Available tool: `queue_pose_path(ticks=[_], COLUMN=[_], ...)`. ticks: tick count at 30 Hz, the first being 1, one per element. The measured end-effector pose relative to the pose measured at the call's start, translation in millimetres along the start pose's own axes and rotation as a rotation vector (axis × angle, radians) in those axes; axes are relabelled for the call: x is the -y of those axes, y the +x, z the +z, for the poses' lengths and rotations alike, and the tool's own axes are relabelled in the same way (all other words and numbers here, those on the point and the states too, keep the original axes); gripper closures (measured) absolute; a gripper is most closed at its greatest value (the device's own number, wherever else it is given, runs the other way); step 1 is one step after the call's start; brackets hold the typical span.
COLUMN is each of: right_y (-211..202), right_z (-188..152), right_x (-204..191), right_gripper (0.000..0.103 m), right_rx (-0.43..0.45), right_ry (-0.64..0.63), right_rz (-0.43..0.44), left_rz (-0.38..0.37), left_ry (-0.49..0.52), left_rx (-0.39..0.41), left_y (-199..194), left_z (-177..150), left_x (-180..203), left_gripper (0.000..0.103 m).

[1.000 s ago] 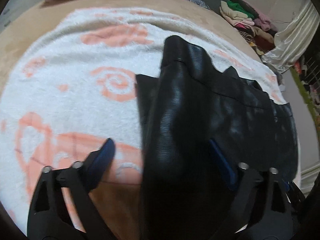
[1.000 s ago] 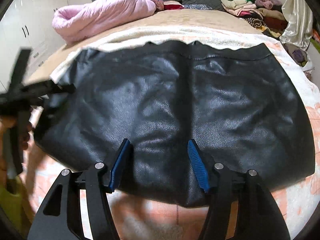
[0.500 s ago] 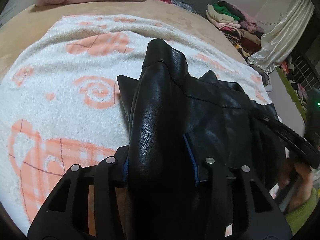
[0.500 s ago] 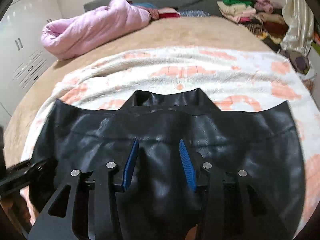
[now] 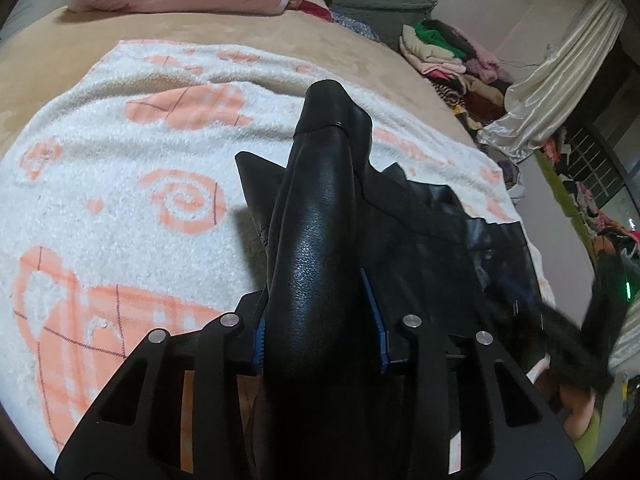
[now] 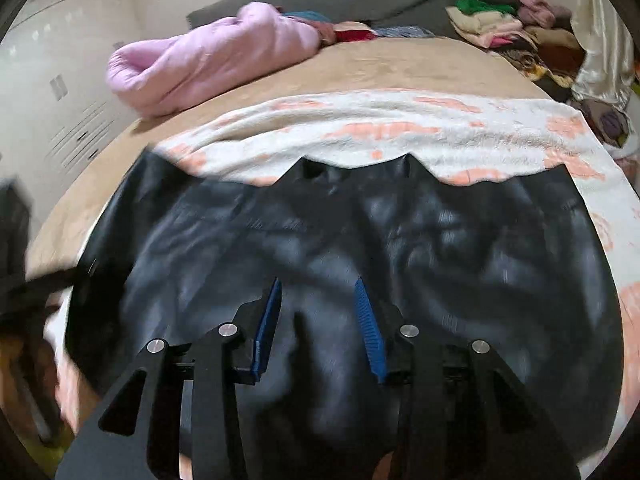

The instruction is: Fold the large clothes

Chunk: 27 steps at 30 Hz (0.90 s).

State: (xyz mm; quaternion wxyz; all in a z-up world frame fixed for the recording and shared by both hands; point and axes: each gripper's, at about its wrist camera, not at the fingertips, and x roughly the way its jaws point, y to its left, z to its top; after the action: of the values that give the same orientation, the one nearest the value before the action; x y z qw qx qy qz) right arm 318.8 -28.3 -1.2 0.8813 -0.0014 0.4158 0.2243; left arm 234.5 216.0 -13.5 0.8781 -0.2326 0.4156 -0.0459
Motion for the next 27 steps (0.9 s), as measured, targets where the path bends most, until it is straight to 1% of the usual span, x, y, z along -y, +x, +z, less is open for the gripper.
queue_pose_path(ticks=[2,4,5,6,7,9,10,11,13,15,16,17,19,21,22,23,24,25,26,27], right_y=[-6.2,4.8,9.1,8.3,3.8,-22.9,-33.5,-40.8,-41.5,-32.8,-25.4,-19.2,-7.0,4.1,7.0,8.9,8.1,6.1,2.5,-3.5], right_z=[-18.5,-34.7,-38.6,-43.0,-43.7,-47.7,-50.7,-55.7,-66.6,-82.2,-90.9,-98.7,-106.3,-107.3,-106.3,-103.5,-100.8,-98.5,-97.7,-98.0], right_x=[-1.7,-0.4,-2.2,-8.3,-12.6,-32.7,-45.3,-64.1,-95.7,-129.2,-144.8,-155.4,-171.0,-180.6,-181.7,-181.4,-181.0,-180.7,-180.3,-180.4], right_gripper=[0.066,0.066,0.066,0.066,0.062,0.051,0.033,0.021,0.021,0.019,0.019,0.019,0.019,0.021,0.024,0.032,0.034,0.041,0.054,0.06], right_rx=[-0.022,-0.07,-0.075,-0.057,-0.04,0.06,0.101,0.121,0.116,0.111,0.103,0.103,0.115,0.131,0.137,0.149,0.158,0.171,0.187,0.208], right_ry=[0.012,0.021,0.011,-0.03,-0.052,-0.117,-0.161,-0.236,-0.38,-0.549,-0.627,-0.691,-0.771,-0.799,-0.796,-0.787,-0.781,-0.777,-0.776,-0.787], right_rz=[0.023,0.012,0.005,-0.02,-0.026,0.062,0.089,0.106,0.11,0.078,0.047,0.005,-0.058,-0.12,-0.14,-0.149,-0.139,-0.133,-0.124,-0.105], left_rz=[-0.009,-0.016,-0.018,-0.02,-0.015,-0.017,-0.02,-0.024,-0.032,-0.041,-0.041,-0.045,-0.049,-0.053,-0.055,-0.056,-0.055,-0.053,-0.057,-0.063], left_ry=[-0.002,-0.005,-0.005,-0.005,-0.003,-0.001,-0.002,-0.005,-0.011,-0.014,-0.011,-0.009,-0.007,-0.007,-0.006,-0.004,-0.001,0.001,0.002,0.004], left_rx=[0.002,0.001,0.0,-0.003,-0.004,-0.008,-0.011,-0.013,-0.017,-0.021,-0.022,-0.021,-0.022,-0.021,-0.021,-0.018,-0.014,-0.01,-0.004,0.004], left_y=[-1.6,-1.8,-1.3,-1.3,-1.0,-0.6,0.1,0.6,1.0,1.0,0.1,-0.9,-1.9,-2.8,-3.2,-4.2,-5.4,-7.3,-9.2,-12.2], left_z=[-0.1,0.2,0.4,0.4,0.3,1.0,1.9,2.6,3.2,3.6,2.9,3.1,3.4,3.4,3.7,4.0,4.4,4.8,5.2,5.9], left_x=[-0.1,-1.1,-1.5,-1.9,-1.9,-3.3,-4.2,-5.0,-6.8,-7.9,-7.9,-7.8,-8.0,-7.8,-7.4,-6.7,-6.2,-6.0,-4.8,-2.8], left_gripper=[0.073,0.073,0.073,0.073,0.073,0.073,0.073,0.073,0.073,0.073,0.073,0.073,0.073,0.073,0.073,0.076,0.078,0.078,0.078,0.078])
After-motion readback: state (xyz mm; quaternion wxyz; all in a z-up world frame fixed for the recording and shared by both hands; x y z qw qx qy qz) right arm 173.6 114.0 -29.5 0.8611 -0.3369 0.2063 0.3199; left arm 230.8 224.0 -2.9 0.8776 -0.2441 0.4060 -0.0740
